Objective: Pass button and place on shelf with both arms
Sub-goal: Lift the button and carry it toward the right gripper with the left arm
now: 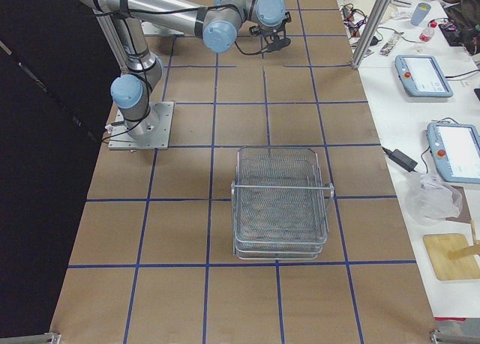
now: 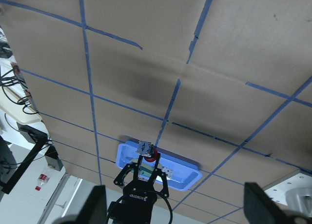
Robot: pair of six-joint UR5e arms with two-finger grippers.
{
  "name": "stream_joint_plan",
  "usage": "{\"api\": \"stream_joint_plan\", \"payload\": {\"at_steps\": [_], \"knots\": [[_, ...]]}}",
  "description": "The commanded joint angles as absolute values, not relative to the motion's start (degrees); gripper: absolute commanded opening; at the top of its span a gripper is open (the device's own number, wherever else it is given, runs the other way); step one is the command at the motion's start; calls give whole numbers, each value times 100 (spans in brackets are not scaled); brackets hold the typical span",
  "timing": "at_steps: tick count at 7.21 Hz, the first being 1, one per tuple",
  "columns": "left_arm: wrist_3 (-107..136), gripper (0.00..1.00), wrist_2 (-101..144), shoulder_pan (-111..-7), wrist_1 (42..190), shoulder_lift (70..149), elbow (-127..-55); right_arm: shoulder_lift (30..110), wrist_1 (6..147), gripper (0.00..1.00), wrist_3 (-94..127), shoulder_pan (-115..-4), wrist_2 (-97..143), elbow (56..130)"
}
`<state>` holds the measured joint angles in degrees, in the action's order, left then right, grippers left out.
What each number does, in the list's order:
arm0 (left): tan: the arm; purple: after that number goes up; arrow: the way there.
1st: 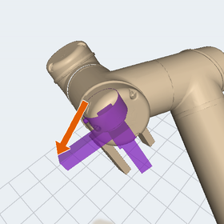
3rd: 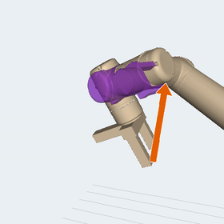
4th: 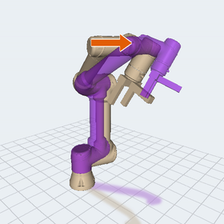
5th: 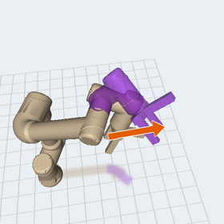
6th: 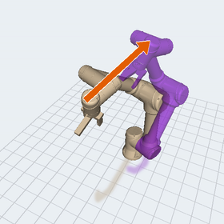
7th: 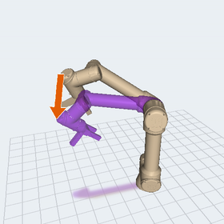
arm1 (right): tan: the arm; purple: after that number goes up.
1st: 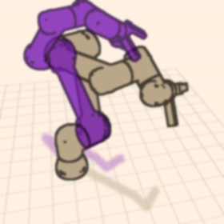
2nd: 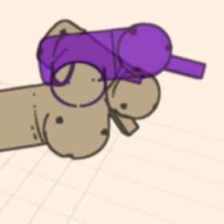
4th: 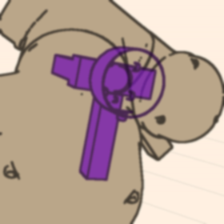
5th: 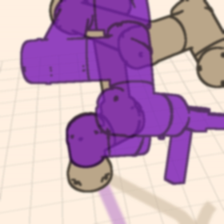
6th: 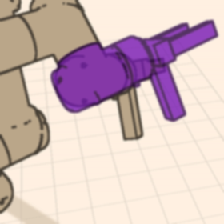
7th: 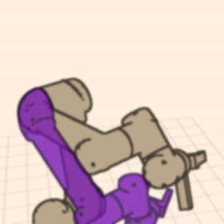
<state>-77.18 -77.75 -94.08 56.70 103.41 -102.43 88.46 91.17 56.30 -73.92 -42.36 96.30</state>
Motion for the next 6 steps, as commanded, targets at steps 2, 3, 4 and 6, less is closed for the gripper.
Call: {"api": "stream_joint_plan", "payload": {"at_steps": [2,3,4,6], "knots": [[-6614,0,-7058,-10299,5686,10485,-9372,8667,9352,100,5906,-7383,-4113,9633],[-6209,0,-7023,-10501,5669,10555,-9239,8657,9343,100,6115,-7392,-4113,9633],[-5883,0,-6935,-10781,5660,10573,-9168,8544,9421,100,6465,-7392,-4096,9615],[-5529,0,-6917,-11117,5547,10678,-8992,8342,9764,100,6530,-7400,-4035,9624]]}}
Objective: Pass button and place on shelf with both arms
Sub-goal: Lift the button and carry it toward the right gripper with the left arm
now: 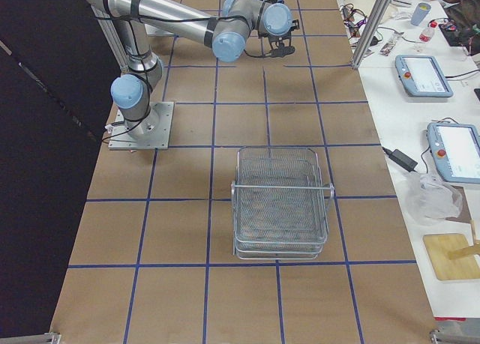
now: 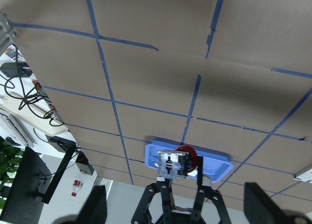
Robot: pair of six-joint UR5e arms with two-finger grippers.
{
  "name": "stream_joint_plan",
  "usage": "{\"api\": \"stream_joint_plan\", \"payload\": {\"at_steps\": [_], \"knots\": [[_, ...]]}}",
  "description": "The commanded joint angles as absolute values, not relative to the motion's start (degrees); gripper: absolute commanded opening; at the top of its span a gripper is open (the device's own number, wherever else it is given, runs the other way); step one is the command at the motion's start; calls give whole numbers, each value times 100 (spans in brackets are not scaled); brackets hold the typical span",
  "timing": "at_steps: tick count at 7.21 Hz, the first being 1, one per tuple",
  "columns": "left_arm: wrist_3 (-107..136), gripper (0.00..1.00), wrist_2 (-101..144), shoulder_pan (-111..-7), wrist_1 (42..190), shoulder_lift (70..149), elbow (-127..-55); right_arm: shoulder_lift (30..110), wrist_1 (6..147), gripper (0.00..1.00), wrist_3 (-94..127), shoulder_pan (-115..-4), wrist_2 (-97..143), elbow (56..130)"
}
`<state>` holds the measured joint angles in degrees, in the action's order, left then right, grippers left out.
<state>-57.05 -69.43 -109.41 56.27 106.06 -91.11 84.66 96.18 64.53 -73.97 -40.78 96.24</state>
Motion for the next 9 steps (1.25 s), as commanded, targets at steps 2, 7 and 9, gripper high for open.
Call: {"api": "stream_joint_plan", "payload": {"at_steps": [2,7,9], "knots": [[-5502,0,-6479,-11180,5406,10731,-8799,8271,10113,100,6844,-7400,-3946,9624],[-5722,0,-6460,-11303,4922,10898,-8736,8270,10037,100,6943,-7435,-3999,9694],[-5713,0,-6460,-11329,4870,10907,-8736,8358,9889,100,6969,-7444,-3990,9738]]}}
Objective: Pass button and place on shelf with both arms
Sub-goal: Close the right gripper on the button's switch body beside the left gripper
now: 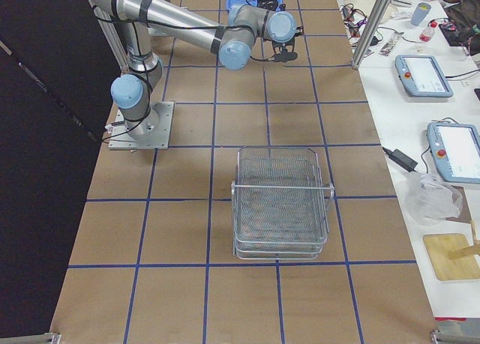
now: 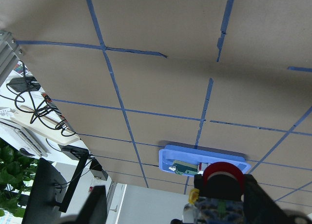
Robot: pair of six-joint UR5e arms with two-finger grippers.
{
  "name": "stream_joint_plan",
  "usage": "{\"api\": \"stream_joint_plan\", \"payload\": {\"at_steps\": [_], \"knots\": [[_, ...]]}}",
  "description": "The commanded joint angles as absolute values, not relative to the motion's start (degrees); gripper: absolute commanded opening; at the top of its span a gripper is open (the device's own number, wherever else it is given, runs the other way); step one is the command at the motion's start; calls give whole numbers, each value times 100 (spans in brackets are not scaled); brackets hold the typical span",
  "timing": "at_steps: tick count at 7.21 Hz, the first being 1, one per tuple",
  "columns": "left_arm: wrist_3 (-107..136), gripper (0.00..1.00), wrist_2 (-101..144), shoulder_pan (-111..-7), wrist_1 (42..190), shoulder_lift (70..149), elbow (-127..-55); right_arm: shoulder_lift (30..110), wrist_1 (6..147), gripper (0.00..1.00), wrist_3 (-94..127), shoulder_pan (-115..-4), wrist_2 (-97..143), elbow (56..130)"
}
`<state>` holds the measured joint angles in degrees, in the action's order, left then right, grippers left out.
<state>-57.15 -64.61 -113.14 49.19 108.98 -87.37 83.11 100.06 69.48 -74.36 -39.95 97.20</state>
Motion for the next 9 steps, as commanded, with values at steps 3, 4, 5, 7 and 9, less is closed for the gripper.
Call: {"api": "stream_joint_plan", "payload": {"at_steps": [3,4,5,7,9], "knots": [[-5687,0,-6460,-11382,4851,10881,-8736,8359,9887,100,6883,-7401,-4138,9625],[-5713,0,-6460,-11373,4843,10855,-8789,8393,9870,100,6882,-7409,-4279,9633],[-5730,0,-6460,-11373,4825,10863,-8833,8394,9879,100,6864,-7383,-4515,9615],[-5722,0,-6460,-11364,4781,10855,-8798,8725,9626,100,6873,-7418,-4552,9746],[-5730,0,-6451,-11355,4781,10767,-8842,8789,9457,100,6873,-7488,-4693,9747]]}}
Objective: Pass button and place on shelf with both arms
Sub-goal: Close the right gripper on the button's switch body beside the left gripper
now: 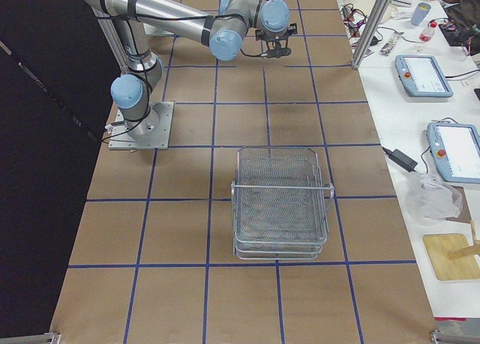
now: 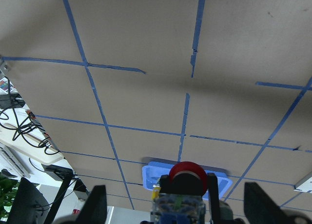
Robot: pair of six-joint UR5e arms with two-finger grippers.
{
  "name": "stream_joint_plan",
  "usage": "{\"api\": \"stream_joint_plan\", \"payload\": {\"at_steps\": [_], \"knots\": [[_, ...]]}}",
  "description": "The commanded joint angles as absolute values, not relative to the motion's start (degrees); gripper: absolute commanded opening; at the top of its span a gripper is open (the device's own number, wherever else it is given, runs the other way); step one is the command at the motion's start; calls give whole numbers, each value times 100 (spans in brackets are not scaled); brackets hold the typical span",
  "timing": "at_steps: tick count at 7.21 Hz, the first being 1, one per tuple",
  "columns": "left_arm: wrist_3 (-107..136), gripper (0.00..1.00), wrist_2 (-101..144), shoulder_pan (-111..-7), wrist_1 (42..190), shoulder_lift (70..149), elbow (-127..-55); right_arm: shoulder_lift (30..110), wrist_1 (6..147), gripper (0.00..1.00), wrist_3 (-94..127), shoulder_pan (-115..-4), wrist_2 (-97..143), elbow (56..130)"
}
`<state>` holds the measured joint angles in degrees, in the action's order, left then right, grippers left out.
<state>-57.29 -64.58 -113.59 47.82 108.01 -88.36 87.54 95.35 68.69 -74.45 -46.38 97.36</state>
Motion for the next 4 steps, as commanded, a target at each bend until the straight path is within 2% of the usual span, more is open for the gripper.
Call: {"api": "stream_joint_plan", "payload": {"at_steps": [1,4], "knots": [[-5696,0,-6460,-11355,4781,10819,-8807,8789,9448,100,6890,-7575,-4702,9738],[-5687,0,-6460,-11355,4781,10811,-8815,8737,9545,100,6873,-7734,-4878,9589]]}}
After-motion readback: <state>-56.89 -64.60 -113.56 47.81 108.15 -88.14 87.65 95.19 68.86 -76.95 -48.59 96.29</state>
